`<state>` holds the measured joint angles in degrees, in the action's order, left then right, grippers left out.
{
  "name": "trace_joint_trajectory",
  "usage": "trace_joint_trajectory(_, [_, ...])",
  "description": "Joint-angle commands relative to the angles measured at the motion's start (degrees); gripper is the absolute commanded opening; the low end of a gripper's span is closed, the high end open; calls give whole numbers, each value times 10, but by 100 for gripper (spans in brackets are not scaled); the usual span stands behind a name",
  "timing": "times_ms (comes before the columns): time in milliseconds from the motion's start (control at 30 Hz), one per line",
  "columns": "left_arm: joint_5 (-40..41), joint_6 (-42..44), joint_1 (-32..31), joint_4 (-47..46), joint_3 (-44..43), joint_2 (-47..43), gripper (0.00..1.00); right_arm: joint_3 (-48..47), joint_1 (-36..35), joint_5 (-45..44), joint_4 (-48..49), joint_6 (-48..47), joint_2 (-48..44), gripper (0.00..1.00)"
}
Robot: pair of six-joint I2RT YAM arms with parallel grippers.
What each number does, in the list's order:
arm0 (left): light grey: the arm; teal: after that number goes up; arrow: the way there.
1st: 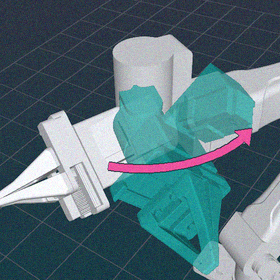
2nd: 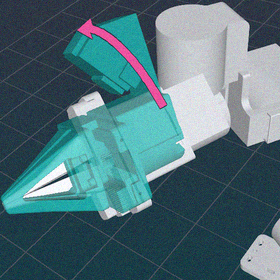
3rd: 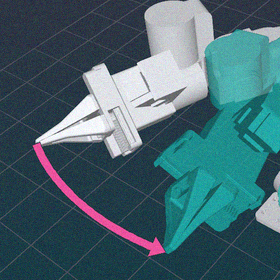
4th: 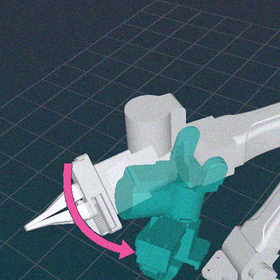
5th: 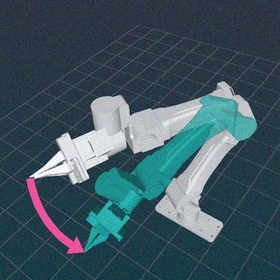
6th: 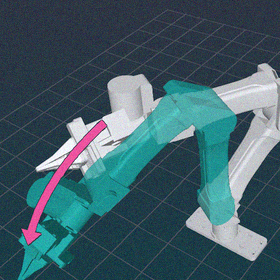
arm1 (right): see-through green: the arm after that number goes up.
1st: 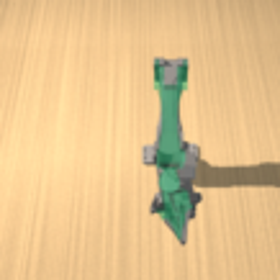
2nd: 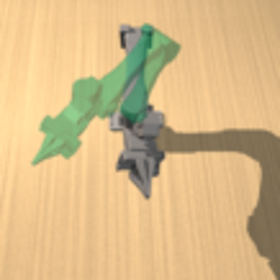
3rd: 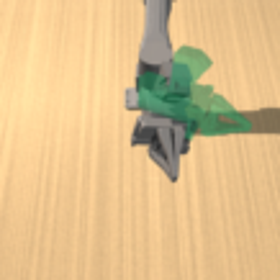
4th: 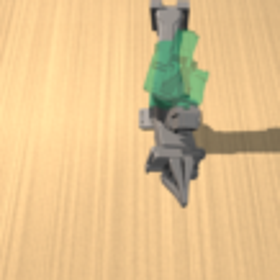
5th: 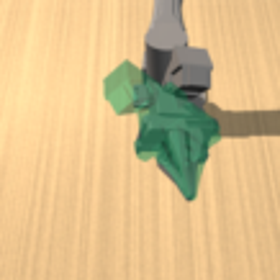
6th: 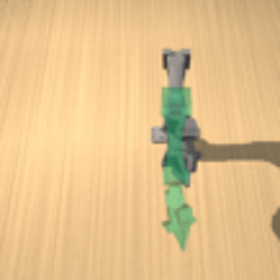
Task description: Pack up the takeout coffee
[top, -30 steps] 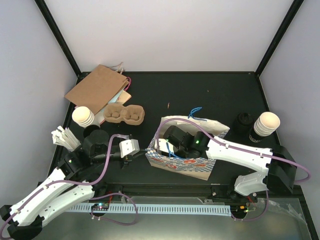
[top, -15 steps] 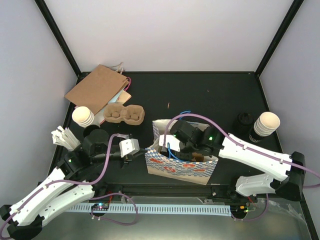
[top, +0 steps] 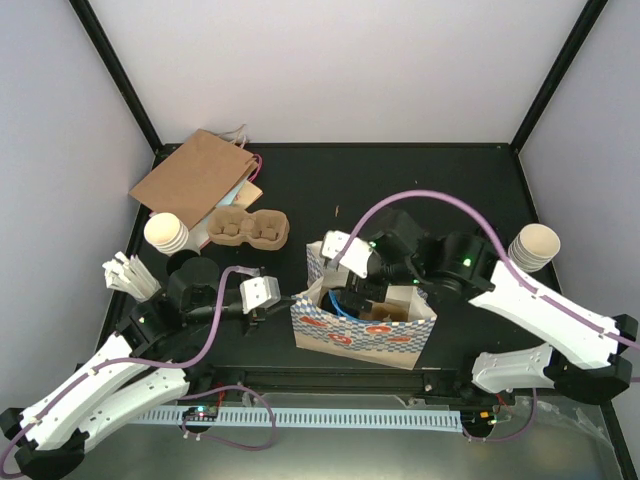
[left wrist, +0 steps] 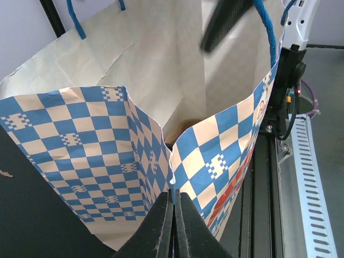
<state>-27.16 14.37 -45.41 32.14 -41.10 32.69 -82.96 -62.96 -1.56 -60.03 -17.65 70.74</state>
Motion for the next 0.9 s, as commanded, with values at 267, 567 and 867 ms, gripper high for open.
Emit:
trace_joint_trajectory(267, [4,-5,-2,-19,-21,2,2,-209,0,-77,-112,86,4,98])
trace_joint_trajectory(567, [15,-13,-1,-13,-20,1,2,-199,41,-196,-153,142,20,89])
trace_joint_trajectory(867, [70,-21,-2,-2,-15,3,1,-120,83,-220,-110,169,-25,87])
